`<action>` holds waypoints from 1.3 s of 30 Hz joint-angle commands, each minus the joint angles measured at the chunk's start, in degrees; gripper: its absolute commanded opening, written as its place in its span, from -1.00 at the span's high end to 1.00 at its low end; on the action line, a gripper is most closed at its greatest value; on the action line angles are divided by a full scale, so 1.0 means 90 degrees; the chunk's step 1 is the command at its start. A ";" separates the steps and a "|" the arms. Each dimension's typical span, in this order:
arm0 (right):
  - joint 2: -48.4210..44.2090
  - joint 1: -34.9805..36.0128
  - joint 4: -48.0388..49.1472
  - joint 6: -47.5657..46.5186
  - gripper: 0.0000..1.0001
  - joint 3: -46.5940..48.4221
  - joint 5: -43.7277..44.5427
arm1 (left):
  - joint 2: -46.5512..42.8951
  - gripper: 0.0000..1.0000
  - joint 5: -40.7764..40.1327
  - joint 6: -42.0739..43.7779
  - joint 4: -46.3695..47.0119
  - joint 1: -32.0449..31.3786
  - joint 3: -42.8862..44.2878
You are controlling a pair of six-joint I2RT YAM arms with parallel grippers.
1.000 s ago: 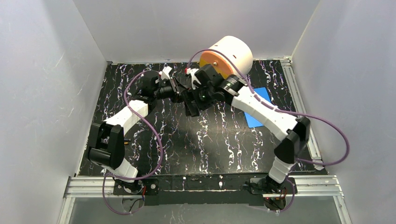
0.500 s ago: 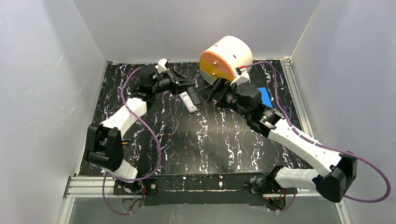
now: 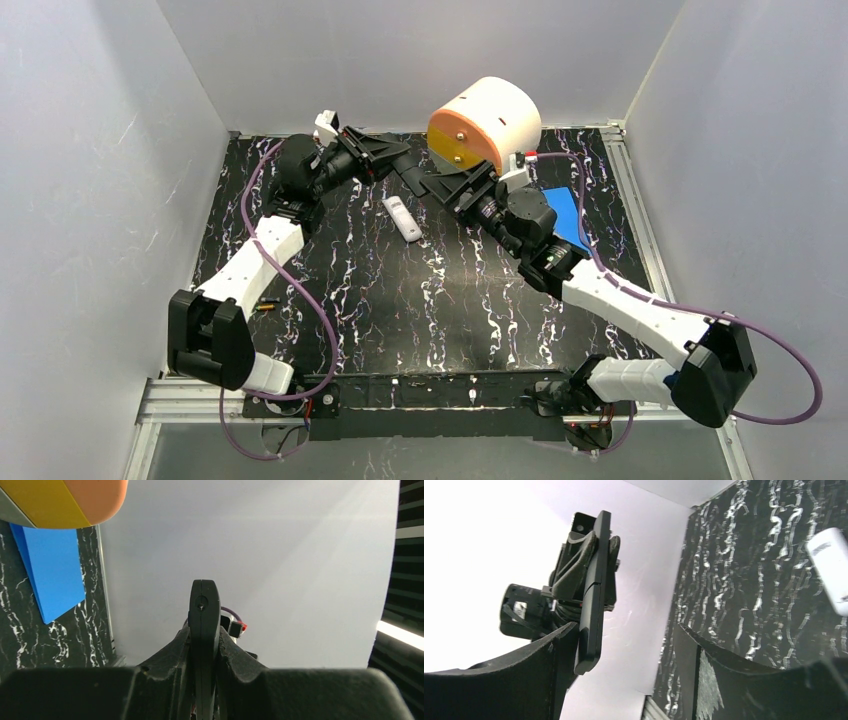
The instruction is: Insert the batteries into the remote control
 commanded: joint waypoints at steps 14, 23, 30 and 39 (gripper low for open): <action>0.0665 0.0002 0.0883 0.0634 0.18 0.0289 -0.0550 | -0.0392 1.00 -0.0395 -0.0789 0.1270 -0.0165 -0.0010; 0.1244 -0.0043 0.1091 0.0423 0.61 0.0848 -0.0927 | -0.0778 1.00 -0.0156 -0.1070 0.1418 -0.0385 -0.0322; 0.1346 -0.0450 0.1440 0.0536 0.76 0.0889 -0.1212 | -0.0982 1.00 0.0264 -0.1029 0.1408 -0.0403 -0.0342; 0.2131 -0.0798 0.1390 0.0687 0.65 0.2010 -0.2719 | -0.0730 1.00 0.1207 -0.0815 0.1409 -0.0505 -0.0204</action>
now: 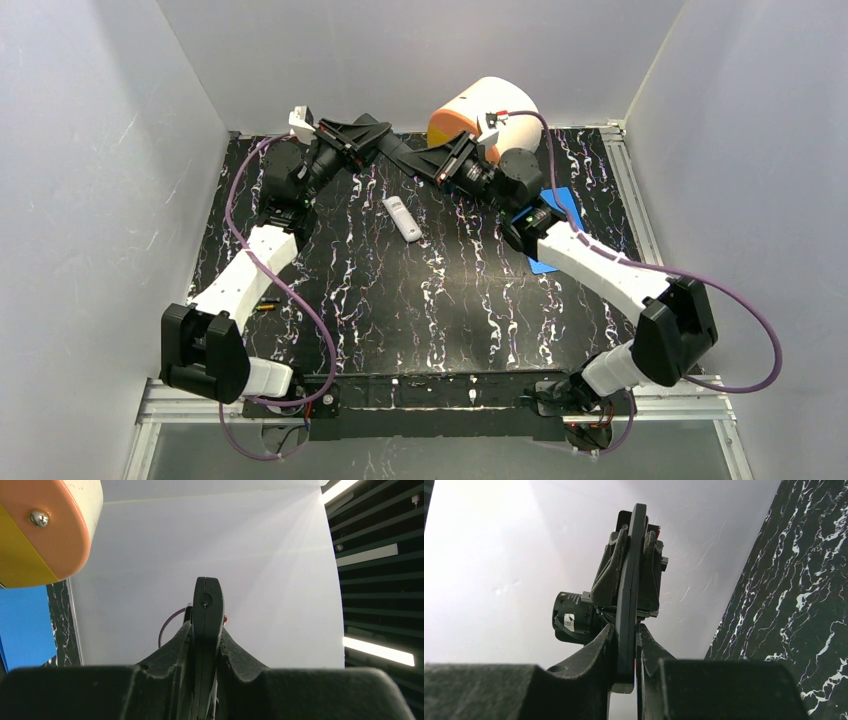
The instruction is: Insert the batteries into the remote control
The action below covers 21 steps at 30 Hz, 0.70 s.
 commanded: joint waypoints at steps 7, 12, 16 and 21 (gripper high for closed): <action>0.0987 -0.0259 -0.0383 -0.0201 0.58 0.1415 -0.0696 | -0.0253 1.00 0.2541 -0.0045 0.0301 -0.0801 -0.0003; 0.1256 -0.0257 -0.1347 -0.0124 0.50 0.1849 -0.0626 | -0.0197 1.00 0.2637 0.0212 0.0140 -0.0958 0.0042; 0.1317 -0.0250 -0.1392 0.0127 0.48 0.1781 -0.0513 | -0.0101 1.00 0.2621 0.0395 0.0067 -0.1104 0.0112; 0.1062 -0.0287 -0.1687 -0.0078 0.36 0.1614 -0.0270 | -0.0154 1.00 0.2565 0.0649 -0.0067 -0.1143 0.0110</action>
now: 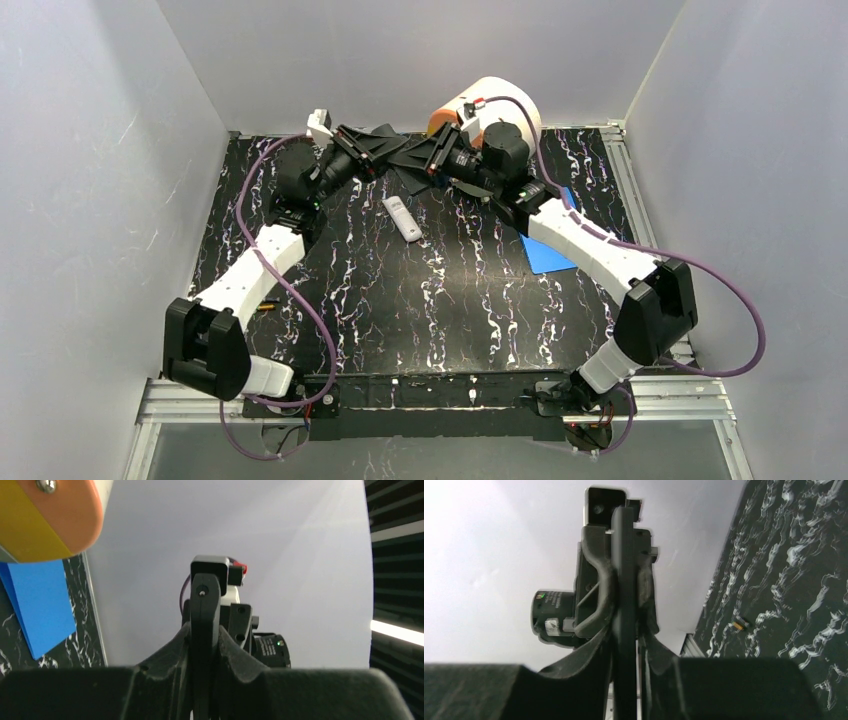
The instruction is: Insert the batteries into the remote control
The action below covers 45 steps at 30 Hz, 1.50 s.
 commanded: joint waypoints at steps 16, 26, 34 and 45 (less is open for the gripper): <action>-0.1865 -0.0454 0.0977 -0.1888 -0.81 -0.1564 -0.0797 | -0.0016 1.00 0.2680 0.1026 -0.0066 -0.0194 0.0456; -0.1238 -0.0452 0.0743 -0.2038 -0.43 -0.1172 -0.2671 | 0.0052 1.00 0.3133 0.1294 0.0240 -0.0189 0.0691; -0.1014 -0.0451 0.1259 -0.1696 -0.11 -0.1190 -0.2390 | -0.0044 1.00 0.3108 0.1302 0.0276 -0.0196 0.0563; -0.0713 -0.0377 0.1943 -0.0933 0.32 -0.1184 -0.2807 | -0.0067 0.98 0.2761 0.1430 0.0273 -0.0194 0.0473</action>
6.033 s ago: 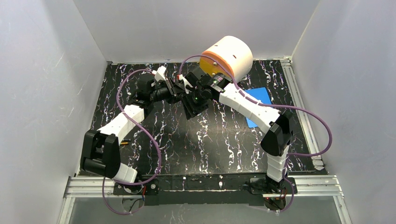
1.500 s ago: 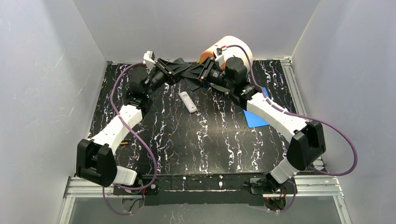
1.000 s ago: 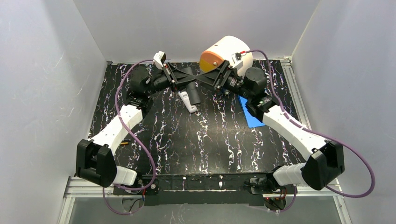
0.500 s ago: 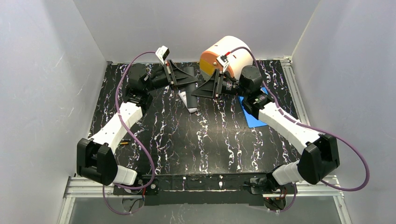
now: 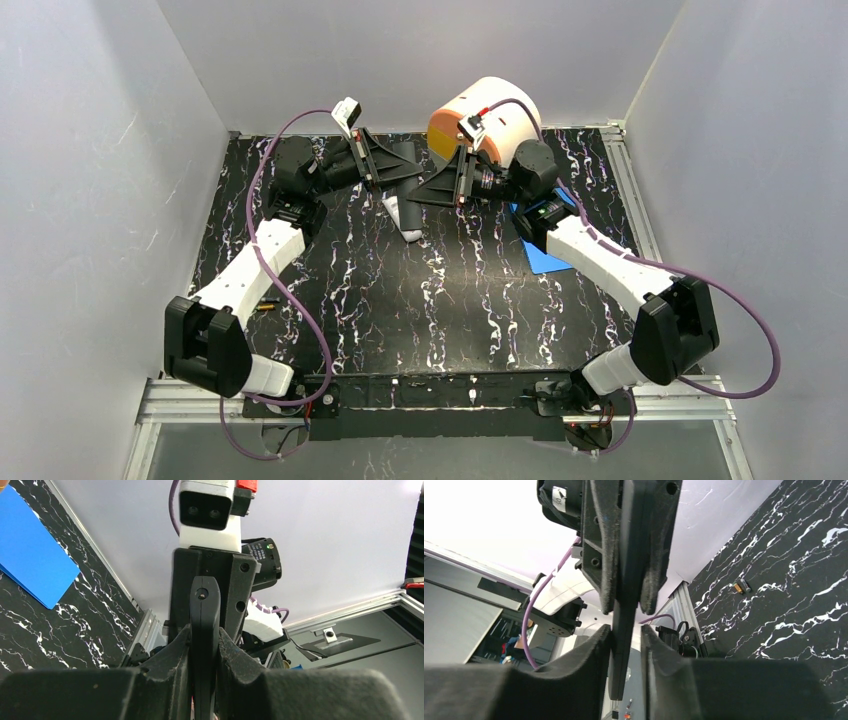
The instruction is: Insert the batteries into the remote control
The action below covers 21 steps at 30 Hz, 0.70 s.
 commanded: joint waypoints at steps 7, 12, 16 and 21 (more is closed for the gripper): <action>0.0022 0.0023 0.0200 0.0249 0.97 0.0268 0.0021 | -0.0308 0.52 -0.0500 0.0497 -0.0471 0.0025 -0.0077; -0.0219 -0.0072 -0.0835 -0.0377 0.97 0.0242 0.0470 | -0.0670 -0.18 -0.1007 0.1288 -0.1499 0.0179 -0.0349; -0.0273 -0.0139 -0.3226 -0.1921 0.97 0.0477 0.1189 | -0.0896 -0.96 -0.1762 0.2494 -0.3623 0.0693 -0.0488; 0.0107 0.0162 -0.6466 -0.4545 0.97 0.0983 0.3869 | -0.0994 -0.97 -0.3710 0.4892 -0.7195 0.1026 -0.0151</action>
